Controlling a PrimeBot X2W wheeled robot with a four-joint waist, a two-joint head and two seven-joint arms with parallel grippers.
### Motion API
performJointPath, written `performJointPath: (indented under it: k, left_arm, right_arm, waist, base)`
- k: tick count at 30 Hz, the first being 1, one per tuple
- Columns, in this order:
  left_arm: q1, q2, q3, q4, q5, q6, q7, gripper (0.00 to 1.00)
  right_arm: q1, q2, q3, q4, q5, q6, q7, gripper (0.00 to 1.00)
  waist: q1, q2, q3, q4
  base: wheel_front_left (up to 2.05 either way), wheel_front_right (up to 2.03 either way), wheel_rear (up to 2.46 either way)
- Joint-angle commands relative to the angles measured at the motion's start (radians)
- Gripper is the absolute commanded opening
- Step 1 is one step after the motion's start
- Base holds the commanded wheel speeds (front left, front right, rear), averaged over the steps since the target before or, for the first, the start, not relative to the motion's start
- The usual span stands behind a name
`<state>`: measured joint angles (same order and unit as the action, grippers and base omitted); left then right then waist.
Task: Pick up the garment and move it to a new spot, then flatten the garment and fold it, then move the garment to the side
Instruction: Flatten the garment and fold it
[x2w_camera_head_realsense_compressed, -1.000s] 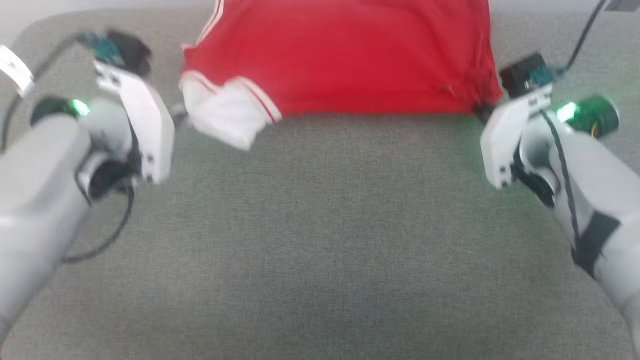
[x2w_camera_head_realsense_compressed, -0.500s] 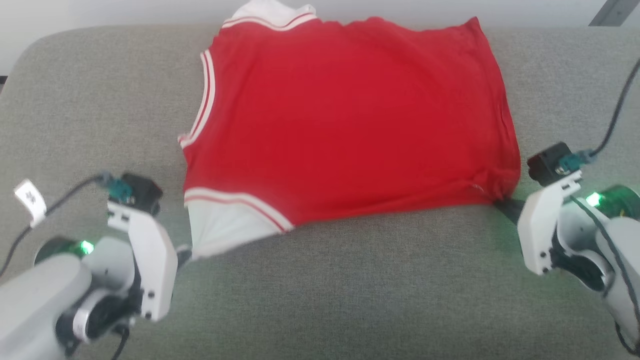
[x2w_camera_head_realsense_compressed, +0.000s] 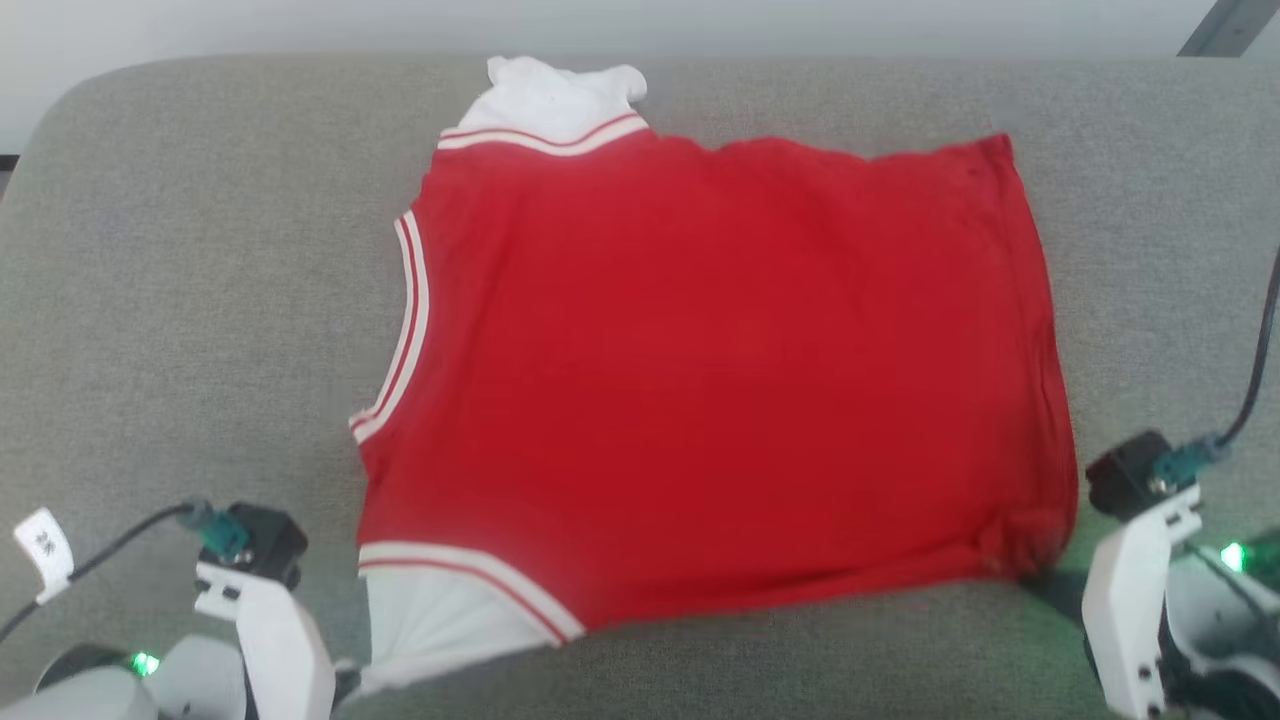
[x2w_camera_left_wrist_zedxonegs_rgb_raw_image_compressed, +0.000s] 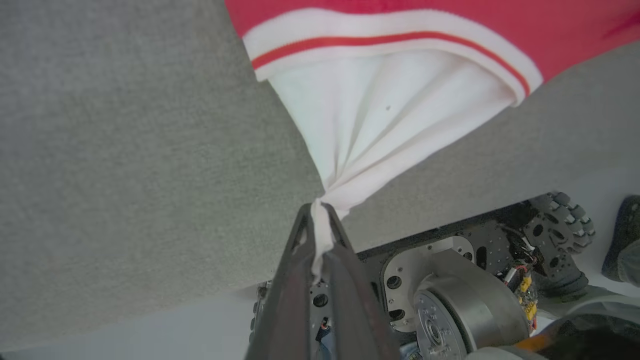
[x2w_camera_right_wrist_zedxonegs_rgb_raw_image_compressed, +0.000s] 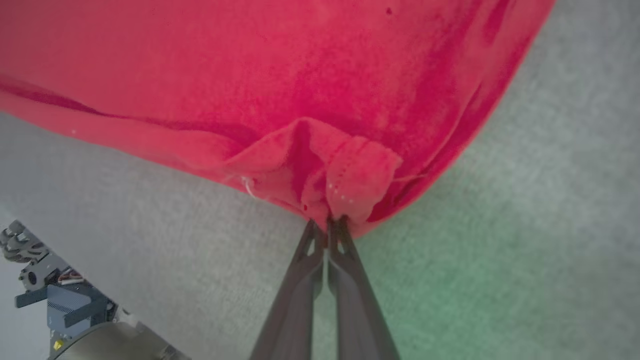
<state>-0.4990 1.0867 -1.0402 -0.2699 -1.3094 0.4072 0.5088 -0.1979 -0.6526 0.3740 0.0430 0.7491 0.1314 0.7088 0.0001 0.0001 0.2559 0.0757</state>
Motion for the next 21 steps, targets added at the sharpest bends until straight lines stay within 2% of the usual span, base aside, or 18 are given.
performJointPath:
  k: [1, 5, 13, 17, 21]
  left_arm:
    - [0.032, 0.022, -0.011, -0.019, -0.014, 0.021, 0.011, 0.00]
    - [0.041, 0.047, -0.004, -0.056, -0.013, 0.036, -0.004, 0.00]
    - [-0.065, 0.085, 0.056, -0.081, 0.077, 0.028, -0.044, 0.00]
    - [-0.168, 0.076, 0.083, -0.053, 0.155, -0.013, -0.031, 0.00]
    - [-0.281, 0.029, 0.100, 0.024, 0.216, -0.078, -0.009, 0.00]
  right_arm:
    - [0.085, 0.014, -0.036, -0.038, -0.012, -0.001, 0.057, 0.00]
    - [0.161, 0.059, -0.140, -0.134, -0.055, -0.001, 0.100, 0.00]
    - [0.131, 0.152, -0.237, -0.227, -0.137, -0.001, 0.101, 0.00]
    - [0.063, 0.166, -0.243, -0.224, -0.186, -0.001, 0.087, 0.00]
    - [-0.031, 0.166, -0.225, -0.187, -0.213, -0.001, 0.059, 0.00]
  waist:
    - [-0.0001, -0.0001, 0.004, 0.000]
    - [-0.0001, -0.0001, 0.014, -0.004]
    - [-0.0001, -0.0001, 0.024, -0.016]
    - [-0.0001, -0.0001, 0.032, -0.025]
    - [-0.0001, -0.0001, 0.046, -0.034]
  base:
    - [0.00, 0.00, 0.00]
    - [0.00, 0.00, 0.00]
    - [0.00, 0.00, 0.00]
    - [0.00, 0.00, 0.00]
    - [0.00, 0.00, 0.00]
